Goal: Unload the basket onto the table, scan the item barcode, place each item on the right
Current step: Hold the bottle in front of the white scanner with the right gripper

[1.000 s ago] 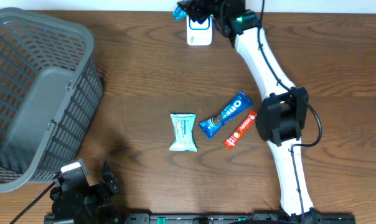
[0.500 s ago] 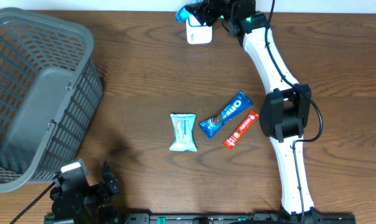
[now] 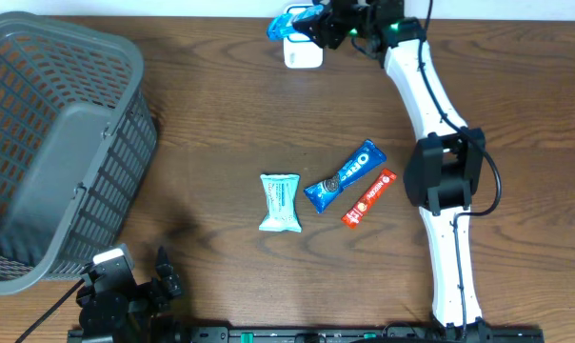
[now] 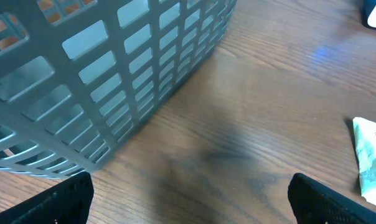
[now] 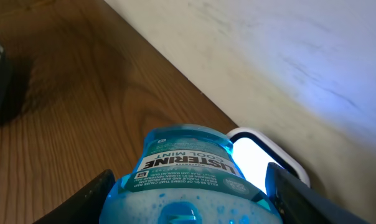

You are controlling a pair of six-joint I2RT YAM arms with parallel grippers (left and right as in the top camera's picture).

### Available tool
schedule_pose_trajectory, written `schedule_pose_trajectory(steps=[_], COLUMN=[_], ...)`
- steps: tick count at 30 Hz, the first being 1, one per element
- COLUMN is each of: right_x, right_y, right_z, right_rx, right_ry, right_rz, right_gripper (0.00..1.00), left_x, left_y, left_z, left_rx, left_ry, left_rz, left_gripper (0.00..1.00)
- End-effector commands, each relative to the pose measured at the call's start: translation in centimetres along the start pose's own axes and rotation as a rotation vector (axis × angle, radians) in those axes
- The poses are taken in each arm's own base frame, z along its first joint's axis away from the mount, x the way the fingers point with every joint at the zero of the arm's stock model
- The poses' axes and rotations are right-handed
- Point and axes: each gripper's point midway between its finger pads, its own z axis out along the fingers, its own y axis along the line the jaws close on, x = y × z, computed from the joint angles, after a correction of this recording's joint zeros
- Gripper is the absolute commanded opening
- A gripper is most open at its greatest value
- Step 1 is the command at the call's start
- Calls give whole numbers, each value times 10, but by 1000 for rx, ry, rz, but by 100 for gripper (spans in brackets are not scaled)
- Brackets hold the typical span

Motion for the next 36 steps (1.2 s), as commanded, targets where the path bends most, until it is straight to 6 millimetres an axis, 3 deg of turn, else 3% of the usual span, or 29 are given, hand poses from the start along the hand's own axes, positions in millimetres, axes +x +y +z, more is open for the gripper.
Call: schedule_pose_trajectory(steps=[1,13,22,25,32,36], right_x=[-1,-1,-23,-23,-24,-13], right_y=[-4,-2,7,8,13,9], right_z=[-3,-4,-12,-11,-11,-6], right_rx=[-15,-18,-52,-59,-100,-109], right_ry=[-16,-8,-61,-63,-83,-83], right_rz=[-26,-18,-55,-54,-63,-65], right_gripper=[31,32,29,24,22,23], left_x=[2,2,2,2,2,2], left_y=[-2,-2,-2,-2,-2,-2], left_z=[1,1,1,1,1,1], left_rx=[14,14,14,14,14,14], left_ry=[6,6,6,6,6,6], left_rz=[-2,-2,-2,-2,-2,-2], left_gripper=[100,100,100,100,100,100])
